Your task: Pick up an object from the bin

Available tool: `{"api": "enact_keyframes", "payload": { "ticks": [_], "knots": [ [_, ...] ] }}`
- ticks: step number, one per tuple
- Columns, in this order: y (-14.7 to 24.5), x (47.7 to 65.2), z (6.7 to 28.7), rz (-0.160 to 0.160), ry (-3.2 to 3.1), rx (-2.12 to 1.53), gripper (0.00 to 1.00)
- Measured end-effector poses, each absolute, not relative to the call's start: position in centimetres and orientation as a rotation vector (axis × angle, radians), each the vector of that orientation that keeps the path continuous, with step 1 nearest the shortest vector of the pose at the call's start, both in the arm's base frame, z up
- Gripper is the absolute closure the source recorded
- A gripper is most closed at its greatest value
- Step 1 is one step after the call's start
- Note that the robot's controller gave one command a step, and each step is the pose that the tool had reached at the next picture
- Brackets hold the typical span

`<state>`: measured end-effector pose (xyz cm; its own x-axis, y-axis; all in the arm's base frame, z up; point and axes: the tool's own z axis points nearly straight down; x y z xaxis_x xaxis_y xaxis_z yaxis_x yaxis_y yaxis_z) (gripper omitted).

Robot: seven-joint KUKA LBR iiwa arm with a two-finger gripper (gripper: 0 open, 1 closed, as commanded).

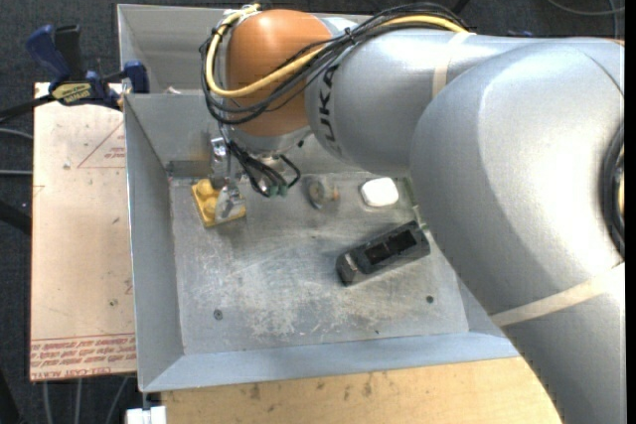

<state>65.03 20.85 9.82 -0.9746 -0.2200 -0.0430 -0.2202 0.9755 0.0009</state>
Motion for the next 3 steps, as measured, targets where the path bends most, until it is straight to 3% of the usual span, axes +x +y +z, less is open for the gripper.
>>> {"api": "enact_keyframes", "payload": {
  "ticks": [3],
  "knots": [
    [20.85,65.02,9.82,0.009,3.081,-0.344,1.00]
  ]
}}
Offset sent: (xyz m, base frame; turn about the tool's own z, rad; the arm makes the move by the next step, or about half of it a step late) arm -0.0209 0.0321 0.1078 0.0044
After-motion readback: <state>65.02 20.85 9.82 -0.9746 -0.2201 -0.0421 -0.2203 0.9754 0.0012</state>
